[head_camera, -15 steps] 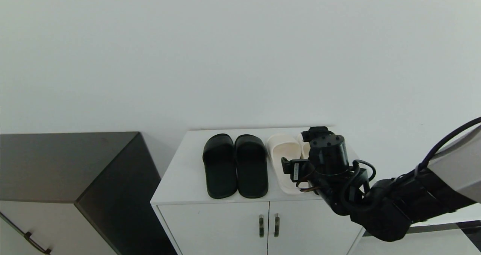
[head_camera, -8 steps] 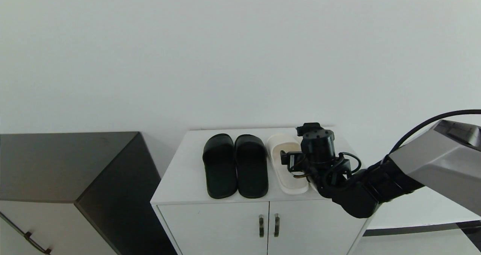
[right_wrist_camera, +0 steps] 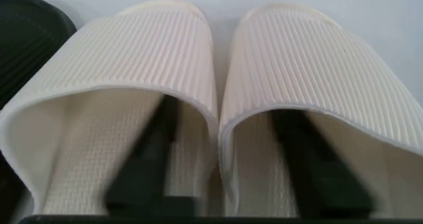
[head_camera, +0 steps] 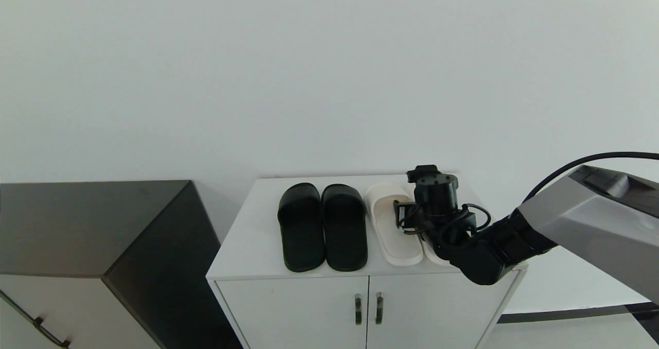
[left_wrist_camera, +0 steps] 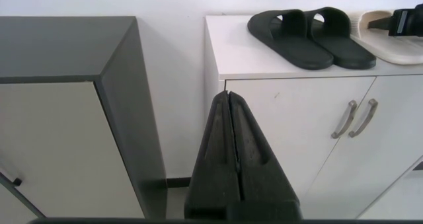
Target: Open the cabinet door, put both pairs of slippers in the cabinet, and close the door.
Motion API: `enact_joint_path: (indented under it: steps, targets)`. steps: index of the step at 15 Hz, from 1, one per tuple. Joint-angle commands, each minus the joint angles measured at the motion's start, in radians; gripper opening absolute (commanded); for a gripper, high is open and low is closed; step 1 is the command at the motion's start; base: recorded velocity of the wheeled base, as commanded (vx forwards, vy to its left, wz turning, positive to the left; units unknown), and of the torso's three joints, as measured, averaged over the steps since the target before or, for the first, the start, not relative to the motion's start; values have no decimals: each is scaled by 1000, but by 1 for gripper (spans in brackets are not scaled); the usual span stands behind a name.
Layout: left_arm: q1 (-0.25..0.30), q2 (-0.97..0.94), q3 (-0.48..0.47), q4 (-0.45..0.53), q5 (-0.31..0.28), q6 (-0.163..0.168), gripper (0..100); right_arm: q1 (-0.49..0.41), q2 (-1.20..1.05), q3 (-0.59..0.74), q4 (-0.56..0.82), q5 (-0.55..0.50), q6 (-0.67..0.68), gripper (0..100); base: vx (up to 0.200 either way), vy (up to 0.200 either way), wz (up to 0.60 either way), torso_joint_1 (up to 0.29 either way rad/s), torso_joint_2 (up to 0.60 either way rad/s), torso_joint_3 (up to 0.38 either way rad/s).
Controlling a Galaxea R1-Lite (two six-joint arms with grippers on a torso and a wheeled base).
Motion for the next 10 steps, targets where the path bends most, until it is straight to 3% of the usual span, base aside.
enact_joint_path:
  steps: [1,8,10]
  targets:
    - [0,1,0,0,0,-1,0,0,-2,2,-7,-4,-1,0,0,0,0,0,0,0]
    - [0,1,0,0,1,-1,0,38,-219,192,-20,-1,-27,0,0,0,0,0,0,0]
    - [0,1,0,0,1,-1,0,92,-322,316,-26,22,-26,0,0,0,0,0,0,0]
